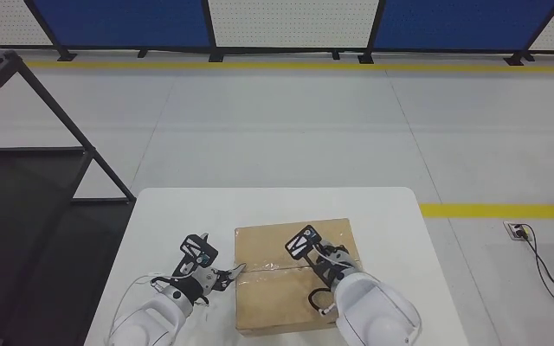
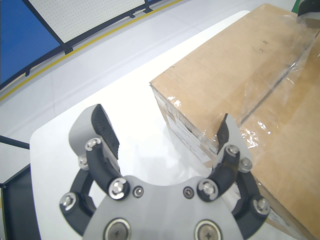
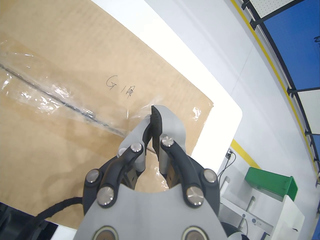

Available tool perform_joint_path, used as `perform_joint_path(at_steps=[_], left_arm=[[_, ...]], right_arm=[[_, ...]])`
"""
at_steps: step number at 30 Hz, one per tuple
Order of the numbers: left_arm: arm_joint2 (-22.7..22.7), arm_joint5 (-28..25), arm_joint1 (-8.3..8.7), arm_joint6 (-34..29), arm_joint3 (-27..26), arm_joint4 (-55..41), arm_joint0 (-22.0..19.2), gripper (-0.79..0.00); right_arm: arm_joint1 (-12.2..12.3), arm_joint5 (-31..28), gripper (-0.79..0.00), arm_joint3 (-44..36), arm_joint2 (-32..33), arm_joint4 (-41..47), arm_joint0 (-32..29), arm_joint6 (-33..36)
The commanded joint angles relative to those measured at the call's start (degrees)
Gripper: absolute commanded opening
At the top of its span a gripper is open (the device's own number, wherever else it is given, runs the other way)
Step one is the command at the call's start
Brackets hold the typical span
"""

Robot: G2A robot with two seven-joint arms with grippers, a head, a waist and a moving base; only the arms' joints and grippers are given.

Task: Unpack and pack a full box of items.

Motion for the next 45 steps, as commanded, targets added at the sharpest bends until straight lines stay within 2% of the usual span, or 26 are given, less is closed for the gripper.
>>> perform_joint_path(at_steps=[1, 29, 41, 45], left_arm=[[0.0, 0.0, 0.0, 0.0, 0.0, 0.0, 0.0, 0.0], [1.2, 0.5, 0.91, 3.3, -0.1, 4.3, 1.5, 0.0], [1.3, 0.7, 0.98, 3.5, -0.1, 4.5, 1.6, 0.0], [1.3, 0.7, 0.98, 3.5, -0.1, 4.5, 1.6, 0.0]], right_arm=[[0.1, 0.2, -0.785, -0.2, 0.2, 0.1, -0.6, -1.0], [1.2, 0.8, -0.785, -0.4, 0.7, 1.7, -2.7, -6.6], [1.3, 1.0, -0.785, -0.3, 0.9, 1.6, -2.8, -6.3], [1.5, 2.1, -0.785, -1.0, 1.9, 3.7, -4.3, -10.2]])
